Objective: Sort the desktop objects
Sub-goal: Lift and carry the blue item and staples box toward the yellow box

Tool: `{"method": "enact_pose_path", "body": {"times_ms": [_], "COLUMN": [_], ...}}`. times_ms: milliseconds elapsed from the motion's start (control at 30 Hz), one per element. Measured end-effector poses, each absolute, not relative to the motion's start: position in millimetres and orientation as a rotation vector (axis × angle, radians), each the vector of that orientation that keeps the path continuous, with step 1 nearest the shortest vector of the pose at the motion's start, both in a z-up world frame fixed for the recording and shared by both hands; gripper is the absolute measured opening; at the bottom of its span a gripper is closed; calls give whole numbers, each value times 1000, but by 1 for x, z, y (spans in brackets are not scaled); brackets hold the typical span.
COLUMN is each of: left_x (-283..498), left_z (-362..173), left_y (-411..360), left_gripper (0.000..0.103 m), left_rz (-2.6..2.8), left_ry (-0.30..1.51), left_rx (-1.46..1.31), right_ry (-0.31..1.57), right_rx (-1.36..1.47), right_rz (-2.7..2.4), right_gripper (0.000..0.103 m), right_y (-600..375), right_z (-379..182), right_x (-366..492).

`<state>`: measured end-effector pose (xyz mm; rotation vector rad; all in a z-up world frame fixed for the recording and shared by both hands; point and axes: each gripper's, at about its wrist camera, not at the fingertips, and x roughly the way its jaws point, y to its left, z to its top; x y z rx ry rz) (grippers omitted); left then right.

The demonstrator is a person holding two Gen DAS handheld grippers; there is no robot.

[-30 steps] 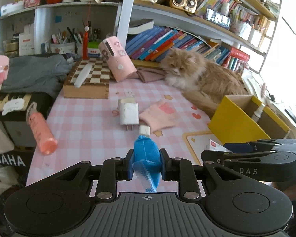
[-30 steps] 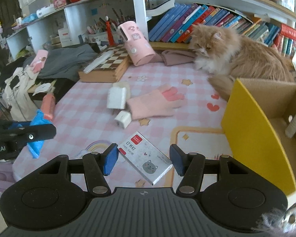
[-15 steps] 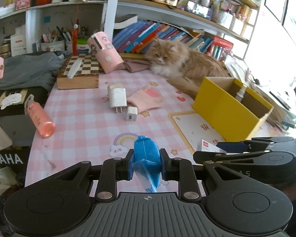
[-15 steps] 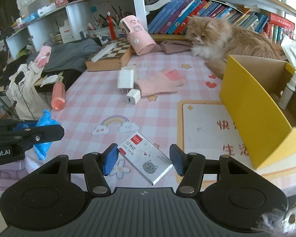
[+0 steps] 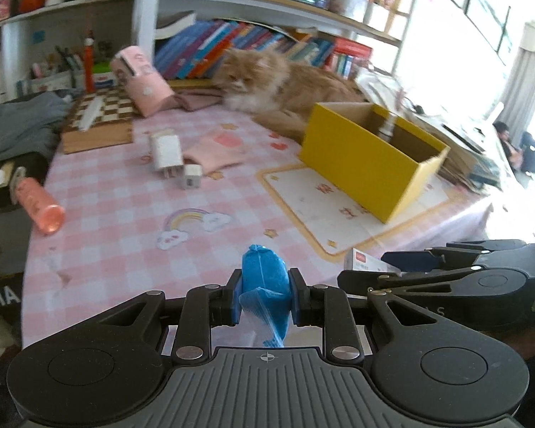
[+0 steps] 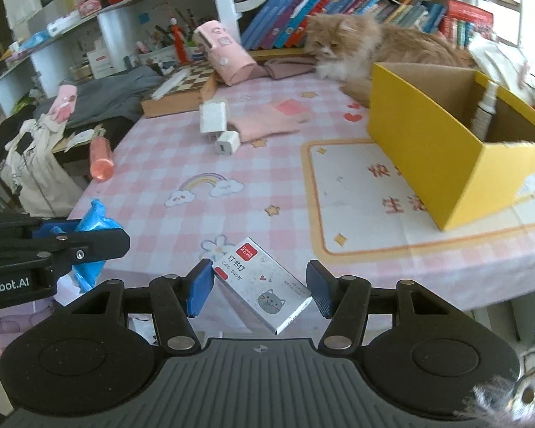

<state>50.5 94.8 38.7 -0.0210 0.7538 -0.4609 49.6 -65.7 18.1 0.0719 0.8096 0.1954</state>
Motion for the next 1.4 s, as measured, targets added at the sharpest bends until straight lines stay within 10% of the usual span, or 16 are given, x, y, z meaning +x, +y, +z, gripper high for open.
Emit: {"method": "enact_pose_path", "body": {"times_ms": [1400], "left_x": [74], "left_z": [29], "left_y": [-20], "left_gripper": [24], "left_rz": [-800], "left_ry": [783], "left_rx": [125], "right_ry": [811], "right_rx": [202], "right_rz": [-133], "right_gripper": [54], "right_y": [-167], "right_z": [16], "right_x": [12]}}
